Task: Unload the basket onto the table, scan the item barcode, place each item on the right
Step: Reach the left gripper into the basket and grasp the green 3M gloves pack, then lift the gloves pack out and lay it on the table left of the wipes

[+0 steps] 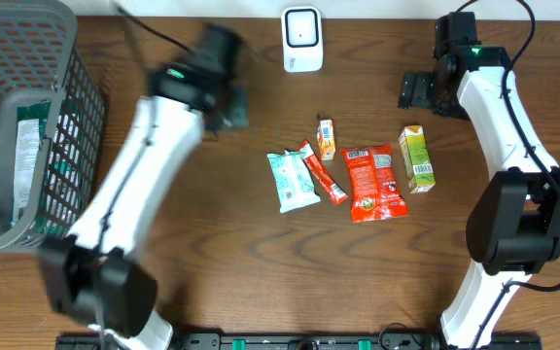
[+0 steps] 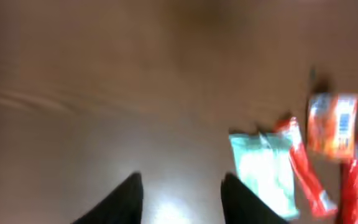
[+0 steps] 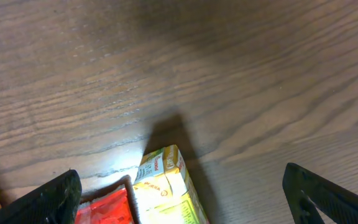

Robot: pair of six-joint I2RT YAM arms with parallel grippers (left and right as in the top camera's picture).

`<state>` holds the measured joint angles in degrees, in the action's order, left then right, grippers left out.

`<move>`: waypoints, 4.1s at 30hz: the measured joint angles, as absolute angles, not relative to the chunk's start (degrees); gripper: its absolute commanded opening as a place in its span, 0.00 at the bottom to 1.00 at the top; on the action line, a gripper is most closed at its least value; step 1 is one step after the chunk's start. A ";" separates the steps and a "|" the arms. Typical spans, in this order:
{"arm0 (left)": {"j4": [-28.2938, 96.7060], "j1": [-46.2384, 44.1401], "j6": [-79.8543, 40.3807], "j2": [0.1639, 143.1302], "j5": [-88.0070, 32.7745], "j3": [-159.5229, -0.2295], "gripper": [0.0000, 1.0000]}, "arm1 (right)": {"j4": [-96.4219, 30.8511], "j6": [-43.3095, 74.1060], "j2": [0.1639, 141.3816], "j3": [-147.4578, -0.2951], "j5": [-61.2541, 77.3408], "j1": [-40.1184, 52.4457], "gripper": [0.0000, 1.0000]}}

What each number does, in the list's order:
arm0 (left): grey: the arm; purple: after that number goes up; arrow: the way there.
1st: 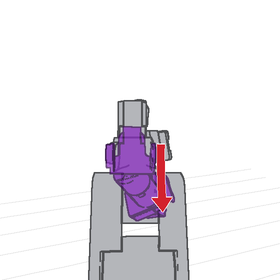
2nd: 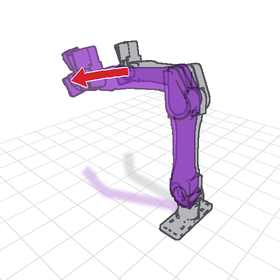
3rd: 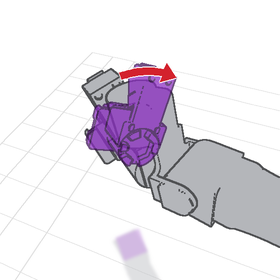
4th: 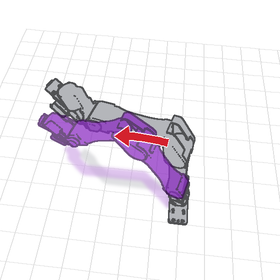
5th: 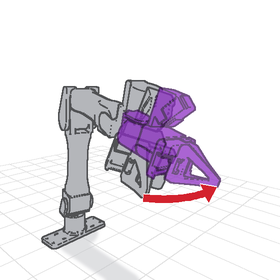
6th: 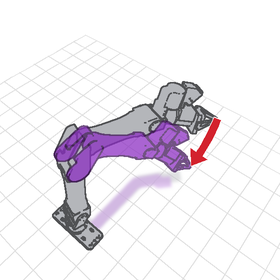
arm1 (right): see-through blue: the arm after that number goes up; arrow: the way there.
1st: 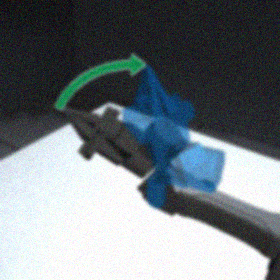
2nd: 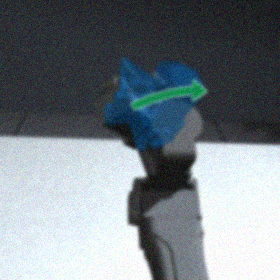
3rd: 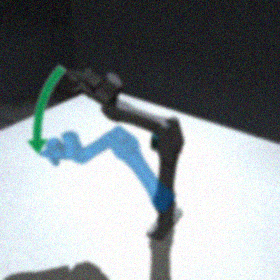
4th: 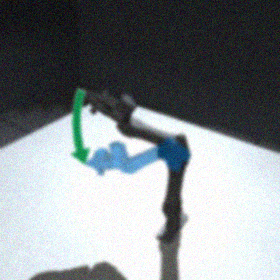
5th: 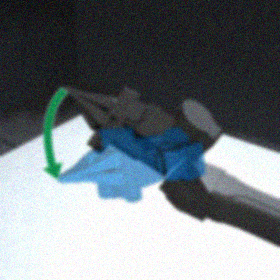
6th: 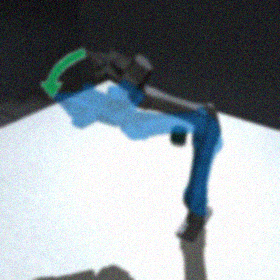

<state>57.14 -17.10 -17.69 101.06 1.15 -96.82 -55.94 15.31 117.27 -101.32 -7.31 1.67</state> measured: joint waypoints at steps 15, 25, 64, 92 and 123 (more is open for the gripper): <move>51.72 30.02 -15.90 93.58 2.96 -109.97 0.72 | -55.96 15.29 117.27 -101.32 -7.29 1.67 0.99; 58.24 34.70 1.39 119.20 -1.87 -107.57 0.76 | -55.94 15.29 117.27 -101.32 -7.29 1.67 0.99; 46.35 31.40 4.16 125.62 -1.06 -98.39 0.82 | -55.96 15.31 117.27 -101.32 -7.29 1.67 0.99; 38.89 31.55 3.36 121.78 3.01 -90.52 0.08 | -55.96 15.31 117.27 -101.32 -7.29 1.67 0.99; 51.81 7.03 -24.29 60.34 0.36 -93.03 0.07 | -55.96 15.31 117.27 -101.32 -7.29 1.67 0.99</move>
